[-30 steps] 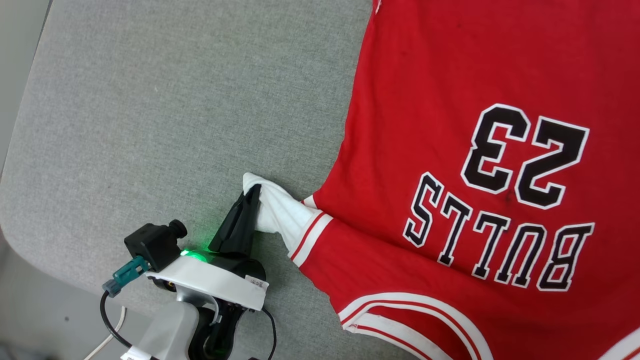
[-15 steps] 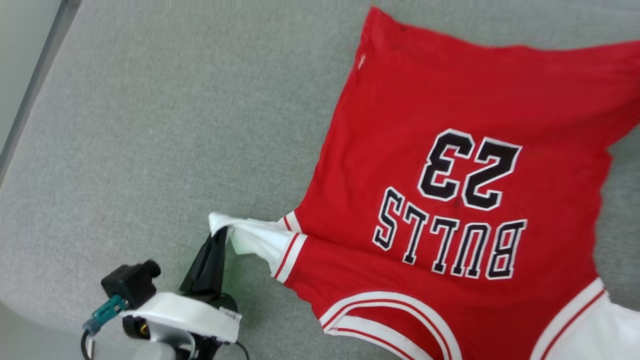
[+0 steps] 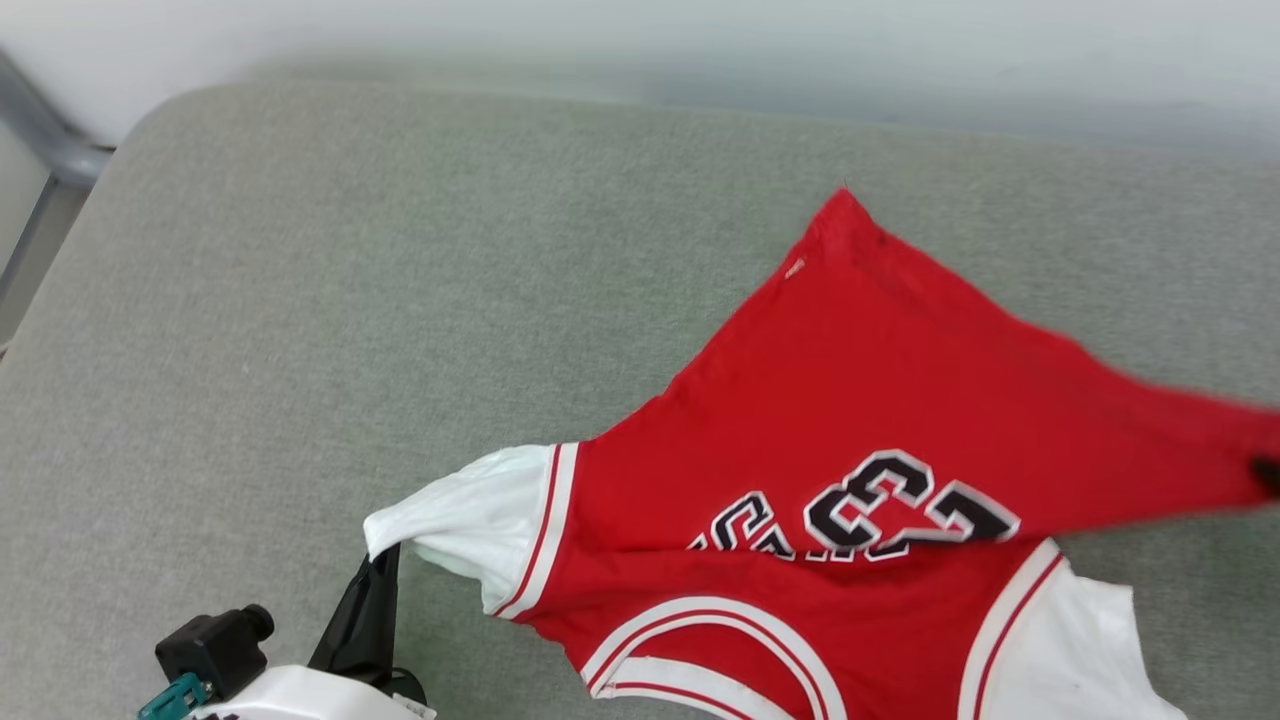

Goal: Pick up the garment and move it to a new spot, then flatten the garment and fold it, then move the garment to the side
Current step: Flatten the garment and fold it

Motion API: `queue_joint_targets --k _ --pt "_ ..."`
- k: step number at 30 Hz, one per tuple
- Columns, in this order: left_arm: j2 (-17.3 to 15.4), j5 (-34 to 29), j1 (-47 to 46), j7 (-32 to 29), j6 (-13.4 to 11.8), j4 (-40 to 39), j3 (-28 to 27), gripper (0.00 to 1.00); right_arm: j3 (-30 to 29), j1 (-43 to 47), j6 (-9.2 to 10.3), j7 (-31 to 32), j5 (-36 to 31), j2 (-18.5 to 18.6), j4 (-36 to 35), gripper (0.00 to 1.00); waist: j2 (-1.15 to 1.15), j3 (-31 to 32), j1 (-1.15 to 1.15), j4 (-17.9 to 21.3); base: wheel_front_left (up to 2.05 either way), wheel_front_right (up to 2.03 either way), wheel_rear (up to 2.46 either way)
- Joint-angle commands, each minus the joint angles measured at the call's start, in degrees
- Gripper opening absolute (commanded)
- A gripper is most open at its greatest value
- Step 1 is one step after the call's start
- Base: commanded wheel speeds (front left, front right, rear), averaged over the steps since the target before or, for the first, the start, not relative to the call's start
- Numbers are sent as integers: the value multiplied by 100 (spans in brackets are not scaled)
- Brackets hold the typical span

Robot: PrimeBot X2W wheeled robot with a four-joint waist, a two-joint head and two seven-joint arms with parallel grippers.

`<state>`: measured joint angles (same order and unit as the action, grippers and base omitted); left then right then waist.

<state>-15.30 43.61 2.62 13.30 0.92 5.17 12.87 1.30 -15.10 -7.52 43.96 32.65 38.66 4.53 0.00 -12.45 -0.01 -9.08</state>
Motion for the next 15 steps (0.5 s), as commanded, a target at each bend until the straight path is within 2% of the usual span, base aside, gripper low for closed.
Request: queue_joint_targets --k 1,7,15 --pt "-36 12 94 -21 -46 -64 -16 0 -140 413 7 33 -25 -144 -125 0 0 199 1 181 0 0 0" --pt "-111 32 260 -94 -143 -271 -41 0 -480 1807 7 251 -89 -500 -431 0 0 307 1 310 0 0 0" --pt "-153 25 222 -173 -182 -374 8 0 -388 2790 6 291 20 -1015 60 0 0 299 1 293 0 0 0"
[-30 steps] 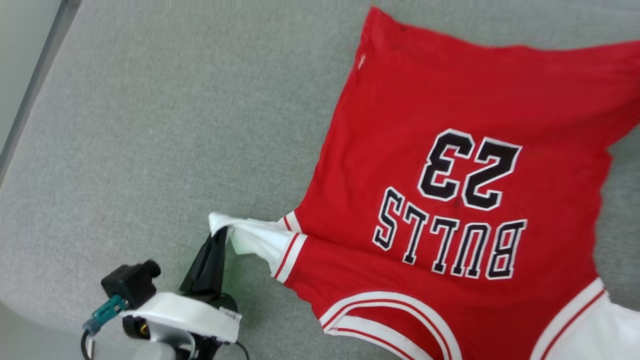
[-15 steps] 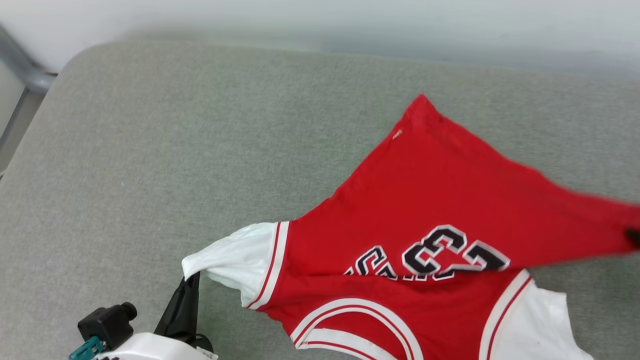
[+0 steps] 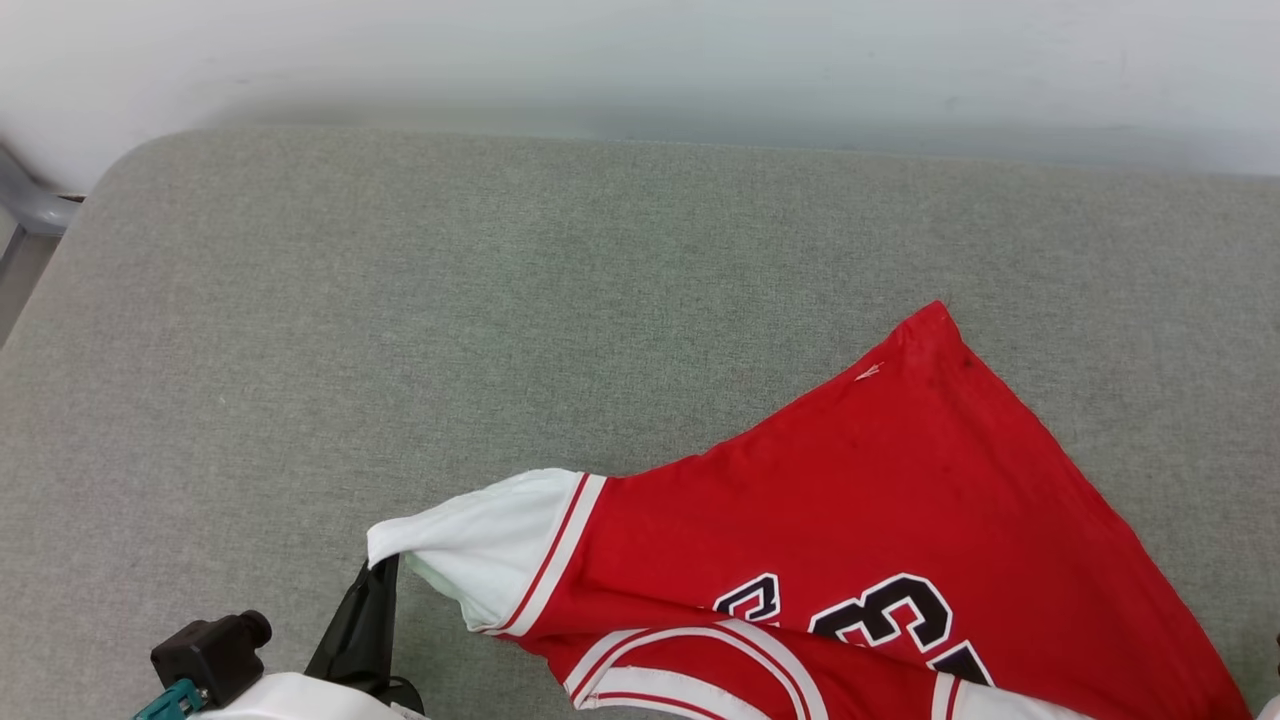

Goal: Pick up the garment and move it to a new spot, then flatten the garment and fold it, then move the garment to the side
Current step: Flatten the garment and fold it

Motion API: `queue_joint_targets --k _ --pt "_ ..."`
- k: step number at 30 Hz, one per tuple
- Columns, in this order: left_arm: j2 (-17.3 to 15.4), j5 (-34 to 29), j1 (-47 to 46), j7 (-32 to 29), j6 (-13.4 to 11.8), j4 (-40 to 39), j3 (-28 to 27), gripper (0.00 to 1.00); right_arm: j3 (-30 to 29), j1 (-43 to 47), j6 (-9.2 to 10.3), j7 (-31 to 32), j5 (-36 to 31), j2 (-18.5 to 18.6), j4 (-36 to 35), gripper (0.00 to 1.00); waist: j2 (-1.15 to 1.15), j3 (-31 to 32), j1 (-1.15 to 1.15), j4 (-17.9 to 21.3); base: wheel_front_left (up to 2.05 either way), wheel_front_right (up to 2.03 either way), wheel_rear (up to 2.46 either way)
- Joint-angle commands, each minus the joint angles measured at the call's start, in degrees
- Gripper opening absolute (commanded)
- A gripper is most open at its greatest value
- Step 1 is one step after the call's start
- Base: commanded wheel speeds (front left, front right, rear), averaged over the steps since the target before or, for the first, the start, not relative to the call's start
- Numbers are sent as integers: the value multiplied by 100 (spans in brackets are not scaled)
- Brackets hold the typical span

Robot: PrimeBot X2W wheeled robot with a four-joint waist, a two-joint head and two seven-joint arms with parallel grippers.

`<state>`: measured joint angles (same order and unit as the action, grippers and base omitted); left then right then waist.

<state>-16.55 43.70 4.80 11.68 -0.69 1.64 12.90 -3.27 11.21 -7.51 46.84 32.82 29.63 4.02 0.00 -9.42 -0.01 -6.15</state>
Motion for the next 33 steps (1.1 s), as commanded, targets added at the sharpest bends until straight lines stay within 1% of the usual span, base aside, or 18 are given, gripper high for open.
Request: queue_joint_targets --k 1,2,3,4,5,9,11,13,17,19,22,24,30,31,32,33 --pt "-30 15 3 -20 -22 -26 12 0 59 166 4 -39 7 -148 155 0 0 -3 1 -2 0 0 0" --pt "-35 15 6 -20 -28 -28 15 0 10 115 5 -126 23 -198 177 0 0 0 1 3 0 0 0" --pt "-39 19 12 -20 -37 -31 9 0 -57 16 5 -206 62 -249 175 40 0 4 1 12 0 0 0" --pt "-43 19 23 -18 -42 -34 4 0 -111 -83 5 -278 58 -257 147 74 0 9 1 22 0 0 0" --pt "-50 19 35 -15 -44 -39 -4 0 -176 -212 6 -407 18 -230 82 100 0 14 1 29 0 0 0" --pt "-61 13 54 -17 -75 -78 4 0 -459 -577 6 -810 -56 -113 -241 100 0 30 1 18 0 0 0" --pt "-63 4 36 -29 -74 -104 19 0 -559 -804 5 -840 -130 -175 -590 100 0 21 1 -13 0 0 0" --pt "-63 -12 -20 -32 -73 -131 41 0 -647 -1114 5 -885 -229 -142 -955 100 0 -30 1 -59 0 0 0" --pt "-36 -37 -167 -34 -42 -174 80 0 -441 -1817 5 -698 -373 -84 -1492 100 0 -194 1 -172 0 0 0" --pt "-9 -47 -255 -45 -18 -179 115 0 -212 -2233 5 -526 -427 12 -1619 100 0 -296 1 -256 0 0 0" --pt "32 -76 -410 -45 25 -148 192 0 217 -2872 5 -217 -436 174 -1561 100 0 -453 1 -391 0 0 0" --pt "69 -79 -532 -37 69 -122 249 0 575 -3298 5 64 -359 363 -1398 100 0 -573 1 -494 0 0 0" --pt "218 -115 -863 29 193 -17 392 0 1507 -4374 5 1047 -176 817 -657 100 0 -943 1 -806 0 0 0" --pt "242 -123 -912 45 221 3 416 0 1651 -4534 5 1214 -178 861 -537 100 0 -1000 1 -850 0 0 0" --pt "242 -123 -912 45 221 3 416 0 1651 -4534 5 1214 -178 861 -537 100 0 -1000 1 -850 0 0 0" --pt "305 -124 -994 69 255 39 442 0 1850 -4819 5 1481 -154 897 -279 100 0 -1118 1 -936 0 0 0"
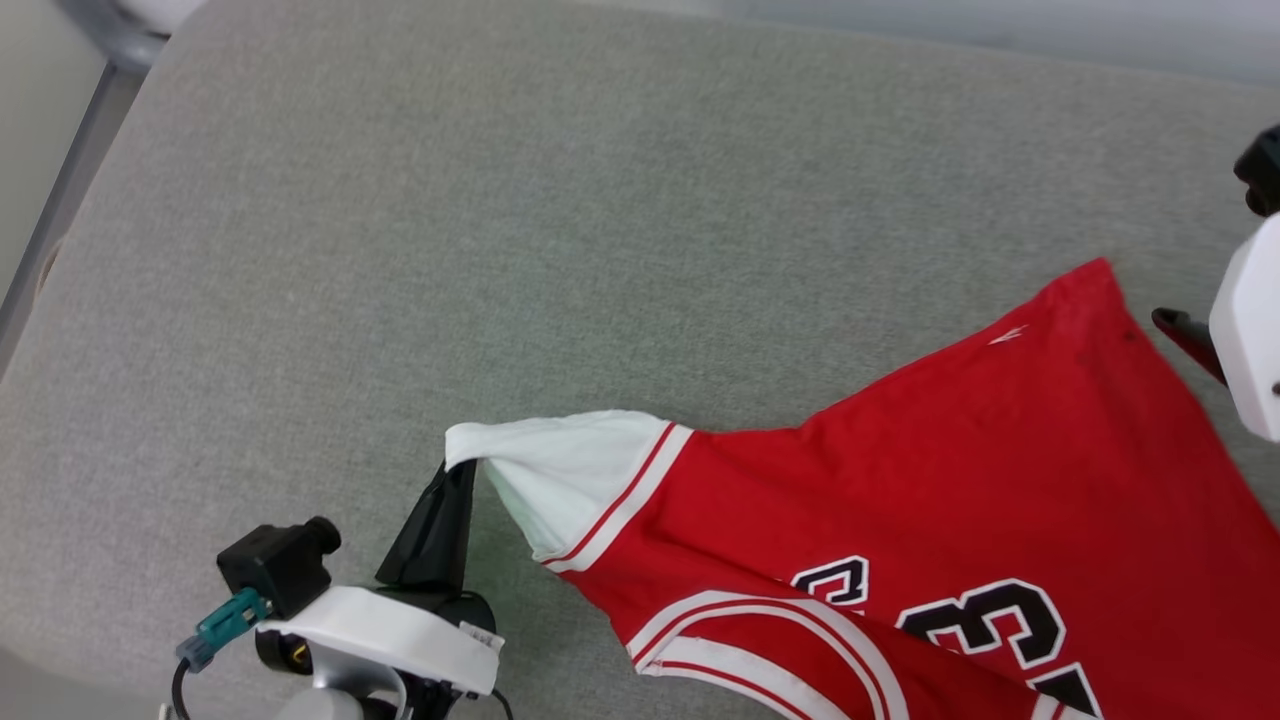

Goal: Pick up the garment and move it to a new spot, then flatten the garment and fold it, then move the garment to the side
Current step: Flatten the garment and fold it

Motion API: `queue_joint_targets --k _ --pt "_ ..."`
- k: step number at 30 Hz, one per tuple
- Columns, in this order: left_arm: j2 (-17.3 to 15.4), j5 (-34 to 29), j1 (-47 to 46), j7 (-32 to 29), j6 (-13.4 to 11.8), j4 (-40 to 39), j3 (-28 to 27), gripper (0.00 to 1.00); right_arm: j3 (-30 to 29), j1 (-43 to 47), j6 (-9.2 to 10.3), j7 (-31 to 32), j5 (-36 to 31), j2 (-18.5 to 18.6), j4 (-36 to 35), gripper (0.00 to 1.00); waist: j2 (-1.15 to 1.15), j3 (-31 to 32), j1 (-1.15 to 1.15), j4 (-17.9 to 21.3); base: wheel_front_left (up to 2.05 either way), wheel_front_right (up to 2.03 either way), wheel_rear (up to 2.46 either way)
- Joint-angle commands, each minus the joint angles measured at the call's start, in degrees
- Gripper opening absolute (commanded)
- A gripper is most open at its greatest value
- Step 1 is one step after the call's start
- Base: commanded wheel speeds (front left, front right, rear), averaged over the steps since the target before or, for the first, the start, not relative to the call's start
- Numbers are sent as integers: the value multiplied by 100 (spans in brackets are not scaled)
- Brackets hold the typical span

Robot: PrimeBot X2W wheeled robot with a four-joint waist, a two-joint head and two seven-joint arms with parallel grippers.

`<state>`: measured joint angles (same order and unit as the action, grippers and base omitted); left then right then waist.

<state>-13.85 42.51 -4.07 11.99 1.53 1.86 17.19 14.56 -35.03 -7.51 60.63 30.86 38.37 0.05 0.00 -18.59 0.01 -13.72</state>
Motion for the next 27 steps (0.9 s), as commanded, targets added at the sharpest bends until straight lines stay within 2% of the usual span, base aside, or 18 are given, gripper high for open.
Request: queue_joint_targets --k 1,9,14,18,19,20,27 --pt "35 -6 -106 38 33 17 14 0 67 -194 5 102 42 23 118 100 0 -202 -1 -178 0 0 0" --pt "253 0 -393 152 176 200 104 0 822 -879 5 351 -64 30 1027 100 0 -631 -1 -430 0 0 0" --pt "300 -12 -535 204 250 306 107 0 1258 -808 5 264 26 -19 1545 100 0 -835 -1 -499 0 0 0" --pt "325 -21 -633 243 310 443 78 0 1722 -690 4 213 211 175 1937 99 0 -906 -1 -470 0 0 0" --pt "320 -19 -640 247 310 464 66 0 1760 -738 5 144 207 205 1953 38 0 -899 -1 -449 0 0 0" --pt "316 -17 -643 254 319 484 54 0 1755 -804 6 32 227 219 1973 0 0 -886 -1 -428 0 0 0" --pt "186 -62 -547 273 305 620 -45 0 1539 -1261 7 -1161 394 8 2013 0 0 -518 -1 -219 0 0 0"
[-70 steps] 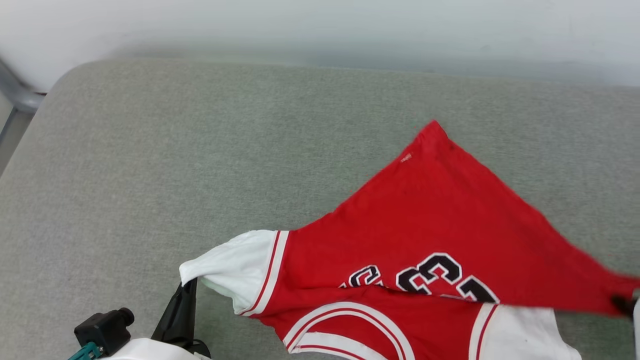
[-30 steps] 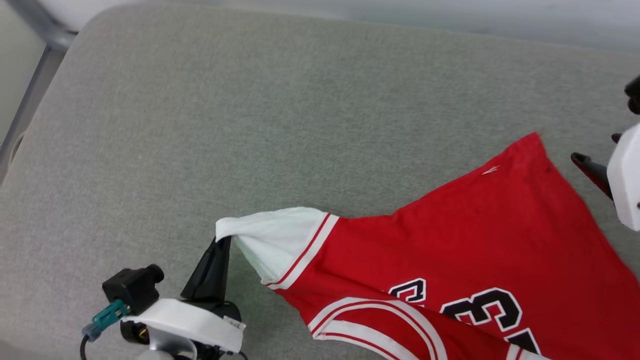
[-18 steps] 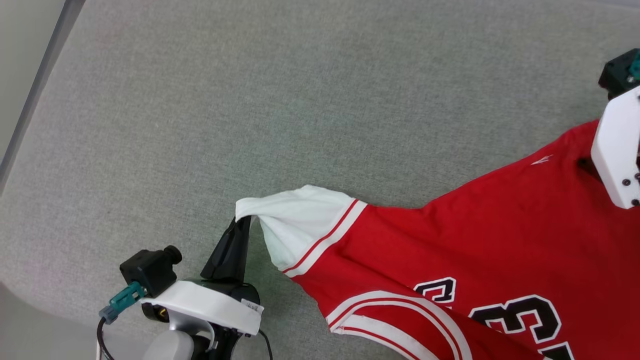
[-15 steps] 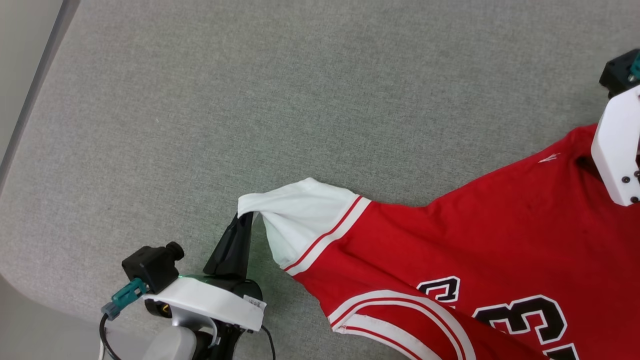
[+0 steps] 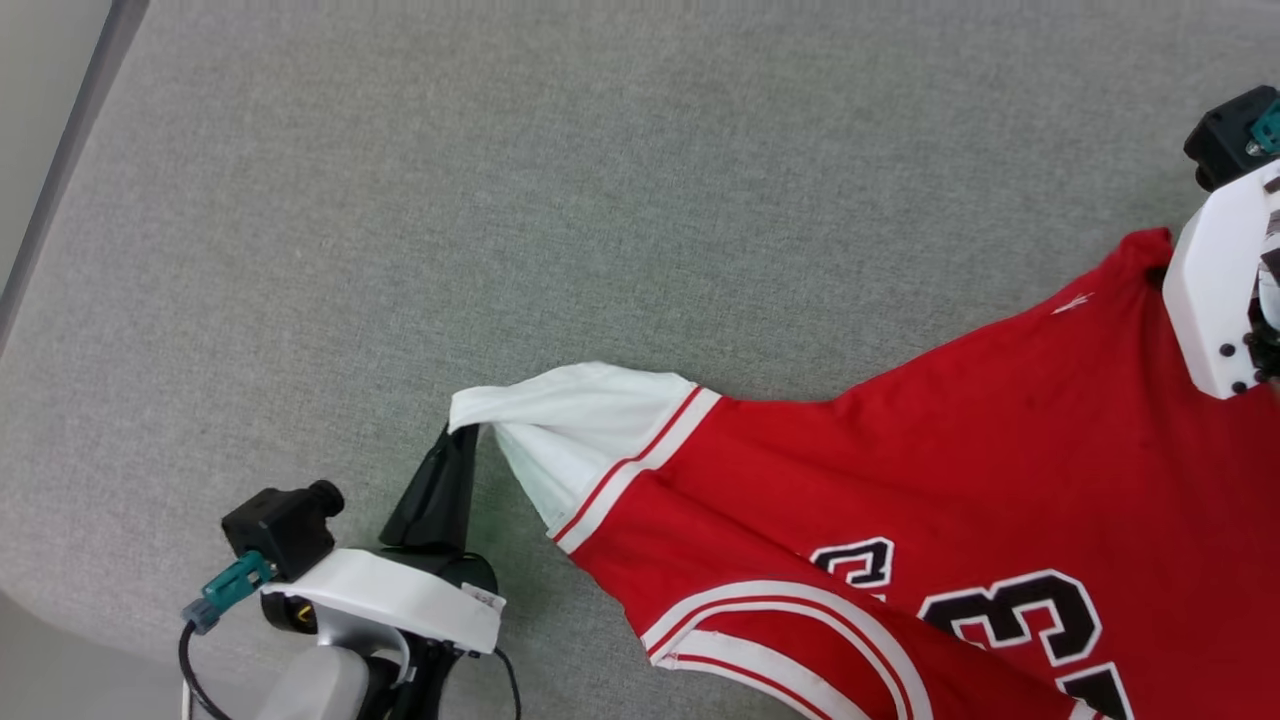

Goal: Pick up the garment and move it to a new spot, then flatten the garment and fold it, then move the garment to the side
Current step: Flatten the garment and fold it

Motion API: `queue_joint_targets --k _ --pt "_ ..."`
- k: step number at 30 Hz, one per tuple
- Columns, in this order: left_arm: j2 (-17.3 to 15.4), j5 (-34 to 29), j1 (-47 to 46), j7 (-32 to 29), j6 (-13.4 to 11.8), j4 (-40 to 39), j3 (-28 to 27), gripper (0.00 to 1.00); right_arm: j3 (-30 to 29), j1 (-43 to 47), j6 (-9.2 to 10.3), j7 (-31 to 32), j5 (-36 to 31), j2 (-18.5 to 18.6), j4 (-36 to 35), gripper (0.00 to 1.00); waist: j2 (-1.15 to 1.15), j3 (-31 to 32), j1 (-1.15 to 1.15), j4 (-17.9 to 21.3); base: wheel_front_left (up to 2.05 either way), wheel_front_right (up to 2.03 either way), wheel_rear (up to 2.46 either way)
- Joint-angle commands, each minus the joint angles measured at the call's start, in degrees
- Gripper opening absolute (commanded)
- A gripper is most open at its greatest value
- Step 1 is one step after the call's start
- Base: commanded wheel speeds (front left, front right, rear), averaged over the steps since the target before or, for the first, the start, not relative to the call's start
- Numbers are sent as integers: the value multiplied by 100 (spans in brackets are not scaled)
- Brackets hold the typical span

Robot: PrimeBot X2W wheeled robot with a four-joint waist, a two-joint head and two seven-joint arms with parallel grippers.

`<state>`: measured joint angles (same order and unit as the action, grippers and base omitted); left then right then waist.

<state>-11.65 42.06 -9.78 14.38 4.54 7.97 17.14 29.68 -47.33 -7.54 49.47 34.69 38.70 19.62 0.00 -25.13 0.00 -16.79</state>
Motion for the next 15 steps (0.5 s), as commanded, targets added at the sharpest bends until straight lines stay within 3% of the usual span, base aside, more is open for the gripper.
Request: queue_joint_targets --k 1,10,15 --pt "-63 -31 44 37 -15 2 -47 0 39 -56 11 -222 24 -40 40 0 0 221 0 129 0 0 0" --pt "-626 -265 -65 -103 -251 -566 -357 0 -323 146 10 -1807 124 -244 -206 0 0 986 0 576 0 0 0" --pt "-997 -368 -483 -356 -334 -1027 -543 0 -643 218 10 -2330 -12 -371 -494 0 0 1210 0 763 0 0 0"
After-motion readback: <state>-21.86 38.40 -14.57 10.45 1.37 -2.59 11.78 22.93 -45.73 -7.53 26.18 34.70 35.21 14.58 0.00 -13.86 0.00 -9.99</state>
